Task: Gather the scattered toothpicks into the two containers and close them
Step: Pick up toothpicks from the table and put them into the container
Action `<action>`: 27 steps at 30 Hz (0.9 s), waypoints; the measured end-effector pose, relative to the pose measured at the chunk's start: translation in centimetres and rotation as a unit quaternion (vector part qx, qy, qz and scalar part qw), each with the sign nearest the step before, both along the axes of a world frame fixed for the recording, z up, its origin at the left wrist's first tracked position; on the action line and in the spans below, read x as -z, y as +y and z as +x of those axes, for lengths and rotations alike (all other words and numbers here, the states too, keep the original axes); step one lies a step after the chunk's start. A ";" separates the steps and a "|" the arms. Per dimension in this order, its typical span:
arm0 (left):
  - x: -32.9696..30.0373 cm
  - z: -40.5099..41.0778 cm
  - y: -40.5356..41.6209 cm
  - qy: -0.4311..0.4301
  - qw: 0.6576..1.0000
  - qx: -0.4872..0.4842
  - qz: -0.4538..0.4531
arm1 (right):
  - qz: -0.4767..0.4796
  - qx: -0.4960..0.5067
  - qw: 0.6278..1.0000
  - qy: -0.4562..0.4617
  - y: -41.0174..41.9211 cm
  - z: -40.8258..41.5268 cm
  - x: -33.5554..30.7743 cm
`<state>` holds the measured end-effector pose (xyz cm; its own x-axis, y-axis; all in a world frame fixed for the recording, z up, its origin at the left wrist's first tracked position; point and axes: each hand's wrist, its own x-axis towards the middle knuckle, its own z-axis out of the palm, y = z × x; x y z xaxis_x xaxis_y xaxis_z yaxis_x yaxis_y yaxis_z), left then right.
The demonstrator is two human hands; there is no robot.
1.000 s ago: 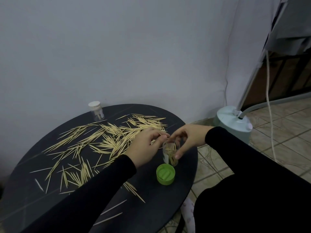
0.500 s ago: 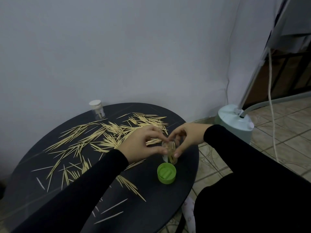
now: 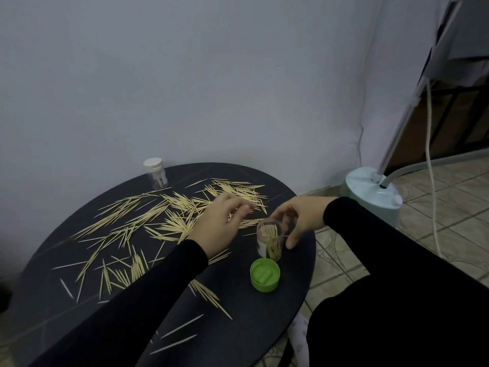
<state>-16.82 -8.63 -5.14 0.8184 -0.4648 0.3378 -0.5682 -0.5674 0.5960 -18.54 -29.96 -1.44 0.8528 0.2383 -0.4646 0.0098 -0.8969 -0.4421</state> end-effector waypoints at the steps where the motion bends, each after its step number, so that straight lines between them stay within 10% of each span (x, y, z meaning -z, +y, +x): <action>1: 0.3 0.4 0.3 0.004 0.999 -0.036 0.016 | -0.006 0.007 1.000 -0.010 -0.1 0.2 0.2; 6: 2.1 1.5 2.0 0.036 0.970 -0.098 0.218 | -0.030 0.004 0.995 -0.098 0.2 1.7 2.1; 27: 3.4 4.0 2.1 -0.104 0.949 -0.113 0.275 | -0.119 -0.102 0.949 -0.272 3.5 7.5 4.9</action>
<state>-12.86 -6.57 -8.57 0.8607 -0.4378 0.2599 -0.4674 -0.8819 0.0623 -11.01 -26.44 -6.30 0.9291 0.3686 -0.0306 0.3636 -0.9254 -0.1070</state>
